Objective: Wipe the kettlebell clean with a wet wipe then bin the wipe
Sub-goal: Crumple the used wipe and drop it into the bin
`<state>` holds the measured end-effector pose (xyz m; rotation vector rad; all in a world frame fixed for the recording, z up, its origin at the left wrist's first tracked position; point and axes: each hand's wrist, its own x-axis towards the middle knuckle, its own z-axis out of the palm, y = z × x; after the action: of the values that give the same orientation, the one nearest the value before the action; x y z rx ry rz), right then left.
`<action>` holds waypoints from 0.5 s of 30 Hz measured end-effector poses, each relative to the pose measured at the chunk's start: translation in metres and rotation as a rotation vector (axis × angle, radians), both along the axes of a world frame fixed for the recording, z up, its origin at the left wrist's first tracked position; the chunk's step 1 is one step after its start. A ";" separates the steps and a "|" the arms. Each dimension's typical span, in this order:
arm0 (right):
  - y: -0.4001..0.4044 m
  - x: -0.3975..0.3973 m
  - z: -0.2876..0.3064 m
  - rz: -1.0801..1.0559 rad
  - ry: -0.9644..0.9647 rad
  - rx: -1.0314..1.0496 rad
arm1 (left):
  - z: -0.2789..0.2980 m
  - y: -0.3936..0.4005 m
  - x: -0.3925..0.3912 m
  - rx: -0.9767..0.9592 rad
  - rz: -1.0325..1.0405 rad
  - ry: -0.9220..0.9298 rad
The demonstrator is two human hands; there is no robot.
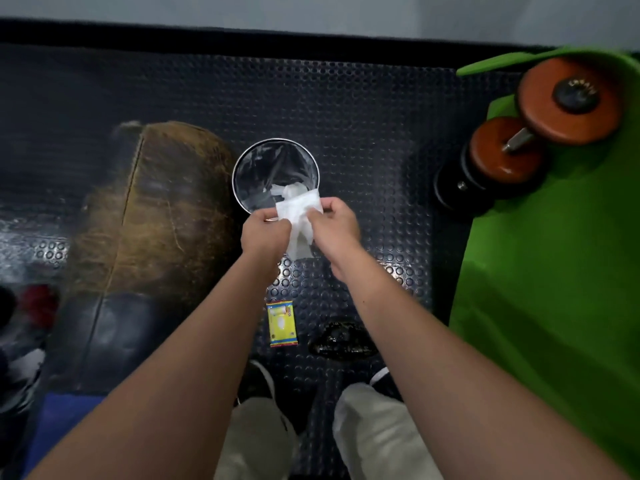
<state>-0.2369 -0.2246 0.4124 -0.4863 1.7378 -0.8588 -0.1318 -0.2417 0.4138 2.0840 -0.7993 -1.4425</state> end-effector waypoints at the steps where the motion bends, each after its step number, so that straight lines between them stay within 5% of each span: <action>1: -0.005 0.003 -0.002 0.017 0.025 0.017 | -0.004 -0.004 0.004 0.005 0.005 -0.023; 7: -0.051 0.018 -0.044 0.093 0.162 0.024 | -0.045 -0.054 0.027 -0.024 -0.059 -0.186; 15: -0.160 0.034 -0.164 0.309 0.505 0.090 | -0.188 -0.161 0.043 0.026 -0.234 -0.231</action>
<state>-0.2024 -0.3848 0.2488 -0.9440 2.0710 -0.4551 -0.0890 -0.4023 0.2255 2.2654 -1.1538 -1.3469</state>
